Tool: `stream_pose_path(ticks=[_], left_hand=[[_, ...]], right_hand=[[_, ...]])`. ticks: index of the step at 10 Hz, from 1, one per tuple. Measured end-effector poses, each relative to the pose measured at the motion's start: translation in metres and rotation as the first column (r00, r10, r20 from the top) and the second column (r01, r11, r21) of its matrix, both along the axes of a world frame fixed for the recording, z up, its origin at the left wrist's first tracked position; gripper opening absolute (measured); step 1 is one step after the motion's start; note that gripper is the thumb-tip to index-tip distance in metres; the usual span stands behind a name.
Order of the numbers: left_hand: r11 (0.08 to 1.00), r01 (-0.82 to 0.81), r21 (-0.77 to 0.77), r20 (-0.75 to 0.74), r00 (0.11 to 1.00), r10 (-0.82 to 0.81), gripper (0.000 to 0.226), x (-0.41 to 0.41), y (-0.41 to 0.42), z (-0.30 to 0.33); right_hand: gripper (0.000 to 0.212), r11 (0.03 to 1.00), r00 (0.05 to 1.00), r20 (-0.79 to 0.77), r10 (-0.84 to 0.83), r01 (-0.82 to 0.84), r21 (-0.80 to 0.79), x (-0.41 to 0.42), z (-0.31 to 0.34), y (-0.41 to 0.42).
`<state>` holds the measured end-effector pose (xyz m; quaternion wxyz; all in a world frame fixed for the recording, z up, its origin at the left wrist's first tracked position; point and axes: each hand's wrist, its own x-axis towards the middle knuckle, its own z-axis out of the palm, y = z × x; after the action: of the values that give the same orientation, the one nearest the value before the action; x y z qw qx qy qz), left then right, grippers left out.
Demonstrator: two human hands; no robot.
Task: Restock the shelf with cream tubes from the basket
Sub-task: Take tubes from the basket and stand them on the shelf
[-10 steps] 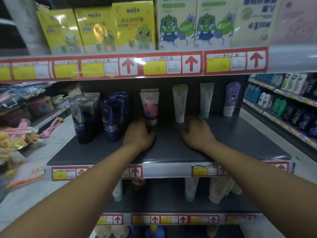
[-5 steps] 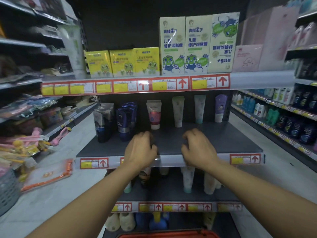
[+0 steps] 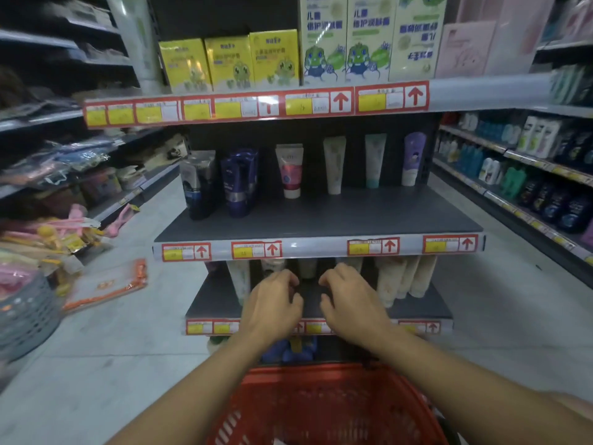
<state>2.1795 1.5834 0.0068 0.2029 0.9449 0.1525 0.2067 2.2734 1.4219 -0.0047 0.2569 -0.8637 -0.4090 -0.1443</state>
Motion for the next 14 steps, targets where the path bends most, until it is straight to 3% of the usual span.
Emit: stream_pose_path(ticks=[4,7,8,11,13,14], left_hand=[[0.993,-0.036,-0.110,-0.374,0.928,-0.008,0.018,-0.037,-0.007,-0.132],[0.951,-0.198,-0.238,-0.589,0.808,0.020,0.023,-0.058,-0.001,-0.226],[0.933,-0.244,-0.263,-0.643,0.765,0.019,0.024,-0.062,-0.001,-0.254],[0.875,-0.384,-0.296,-0.754,0.656,0.033,0.030,-0.077,0.000,-0.339],[0.881,-0.393,-0.262,-0.758,0.650,0.065,0.013,-0.084,-0.007,-0.374],[0.849,-0.399,-0.347,-0.764,0.645,-0.009,0.013,-0.082,-0.016,-0.388]], right_hand=[[0.019,0.944,0.943,-0.315,-0.110,0.000,-0.331,-0.032,-0.149,-0.023],[0.052,0.829,0.813,-0.519,-0.265,-0.082,-0.553,-0.042,-0.250,-0.044],[0.037,0.772,0.736,-0.569,-0.367,-0.101,-0.628,-0.043,-0.278,-0.050],[0.041,0.635,0.513,-0.629,-0.584,-0.193,-0.748,-0.062,-0.363,-0.064],[0.041,0.642,0.364,-0.630,-0.686,-0.102,-0.759,-0.067,-0.400,-0.063],[0.082,0.649,0.341,-0.603,-0.721,0.027,-0.760,-0.070,-0.432,-0.062]])
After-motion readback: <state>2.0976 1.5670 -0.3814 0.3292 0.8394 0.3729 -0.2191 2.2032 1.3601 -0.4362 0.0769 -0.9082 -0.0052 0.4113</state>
